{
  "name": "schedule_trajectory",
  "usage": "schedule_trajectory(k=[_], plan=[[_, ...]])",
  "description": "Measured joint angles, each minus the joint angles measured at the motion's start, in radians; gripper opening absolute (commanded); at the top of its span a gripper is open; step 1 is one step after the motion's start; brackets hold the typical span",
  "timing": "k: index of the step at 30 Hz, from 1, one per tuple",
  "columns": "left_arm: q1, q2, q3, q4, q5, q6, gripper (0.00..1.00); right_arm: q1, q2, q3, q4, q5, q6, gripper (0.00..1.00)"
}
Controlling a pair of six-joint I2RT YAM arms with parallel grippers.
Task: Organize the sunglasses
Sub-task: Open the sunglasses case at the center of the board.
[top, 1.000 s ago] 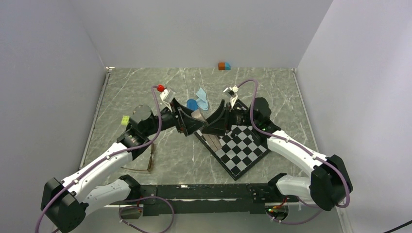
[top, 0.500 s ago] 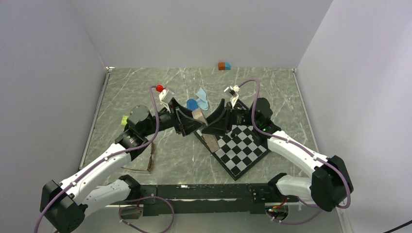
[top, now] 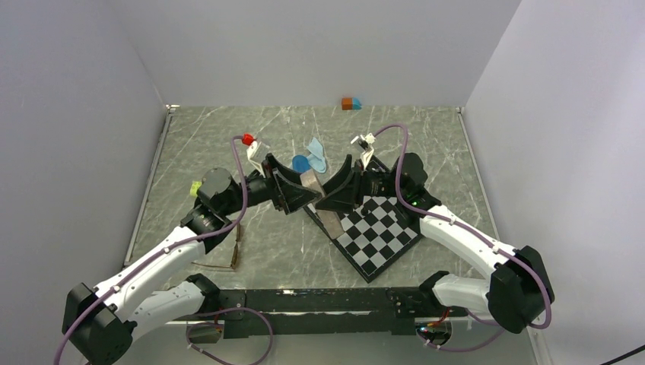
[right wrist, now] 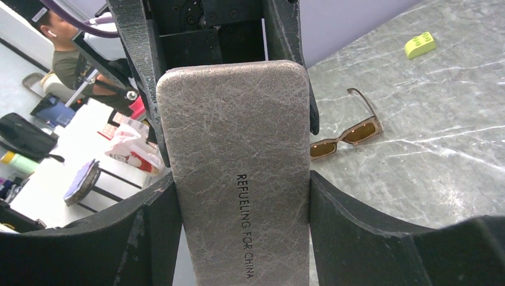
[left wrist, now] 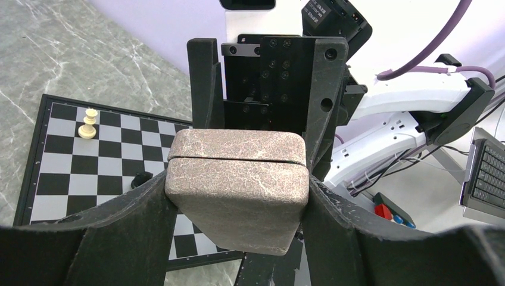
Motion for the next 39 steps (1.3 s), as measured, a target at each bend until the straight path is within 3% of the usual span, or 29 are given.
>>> schedule_trajectory(k=[13, 16, 17, 18, 20, 21, 27, 39], plan=[[-0.005, -0.016, -0.001, 0.001, 0.003, 0.005, 0.0, 0.002, -0.002, -0.003, 0.05, -0.042, 0.024, 0.72], [-0.008, -0.016, -0.001, 0.001, 0.008, 0.009, 0.0, 0.001, -0.002, -0.011, 0.075, -0.058, 0.04, 0.71], [-0.008, -0.017, 0.0, 0.0, 0.011, 0.011, 0.0, 0.001, -0.002, -0.015, 0.087, -0.061, 0.045, 0.68], [-0.009, -0.017, 0.0, 0.0, 0.013, 0.013, 0.0, 0.001, -0.002, -0.019, 0.1, -0.063, 0.05, 0.58], [-0.01, -0.017, 0.0, 0.002, 0.023, 0.017, 0.0, 0.0, -0.002, -0.024, 0.115, -0.071, 0.056, 0.17], [-0.01, -0.018, 0.0, 0.003, 0.031, 0.023, 0.0, 0.0, -0.002, -0.024, 0.119, -0.08, 0.057, 0.03], [-0.002, -0.021, 0.0, 0.004, 0.08, 0.051, 0.0, 0.0, -0.014, -0.024, 0.094, -0.097, 0.029, 0.0], [0.105, -0.029, -0.014, -0.028, 0.414, 0.314, 0.01, 0.0, -0.032, -0.024, 0.12, -0.164, 0.013, 0.0]])
